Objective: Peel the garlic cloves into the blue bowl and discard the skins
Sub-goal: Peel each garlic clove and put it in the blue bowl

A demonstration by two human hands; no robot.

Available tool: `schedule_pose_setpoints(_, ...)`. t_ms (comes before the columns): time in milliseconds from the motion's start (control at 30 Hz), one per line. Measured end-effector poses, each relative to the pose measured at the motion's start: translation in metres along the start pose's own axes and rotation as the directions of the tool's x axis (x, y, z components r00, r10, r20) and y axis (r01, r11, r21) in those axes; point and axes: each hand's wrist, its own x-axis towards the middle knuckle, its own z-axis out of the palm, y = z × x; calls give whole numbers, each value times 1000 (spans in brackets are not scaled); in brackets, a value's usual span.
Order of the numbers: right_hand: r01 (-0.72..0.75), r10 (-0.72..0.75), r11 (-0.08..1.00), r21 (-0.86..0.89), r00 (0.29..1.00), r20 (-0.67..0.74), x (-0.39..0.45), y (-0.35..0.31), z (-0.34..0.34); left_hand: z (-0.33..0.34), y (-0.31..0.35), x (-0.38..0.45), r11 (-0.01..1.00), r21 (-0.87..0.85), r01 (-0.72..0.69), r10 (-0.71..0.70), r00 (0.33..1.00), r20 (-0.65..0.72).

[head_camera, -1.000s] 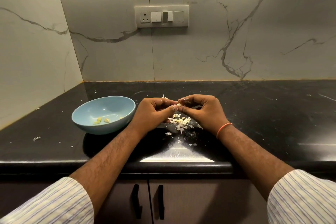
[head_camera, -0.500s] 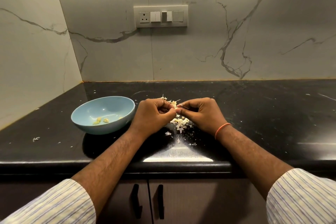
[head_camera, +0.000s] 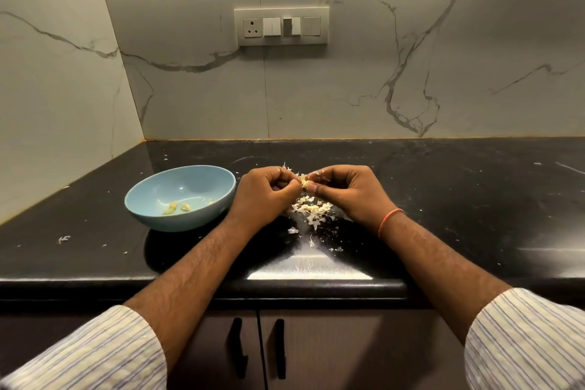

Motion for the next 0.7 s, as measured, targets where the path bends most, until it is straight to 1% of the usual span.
schedule_pose_setpoints(100,-11,11,1000,27,1000,-11,0,1,-1,-1,0,0,998,-58,26,-26,1000,-2)
schedule_pose_setpoints(267,-1,0,1000,-8,999,-38,1,3,0,-2,2,-2,999,-43,-33,35,998,56)
schedule_pose_setpoints(333,10,-11,999,-39,999,-37,1,3,0,-2,2,-2,999,-29,-39,41,998,52)
schedule_pose_setpoints(467,6,-7,999,-37,1000,-27,0,3,-2,-1,0,-1,1000,-15,-23,24,999,47)
schedule_pose_setpoints(700,-2,2,1000,5,999,-33,0,2,-3,1,-5,1,998,-56,30,-23,994,111)
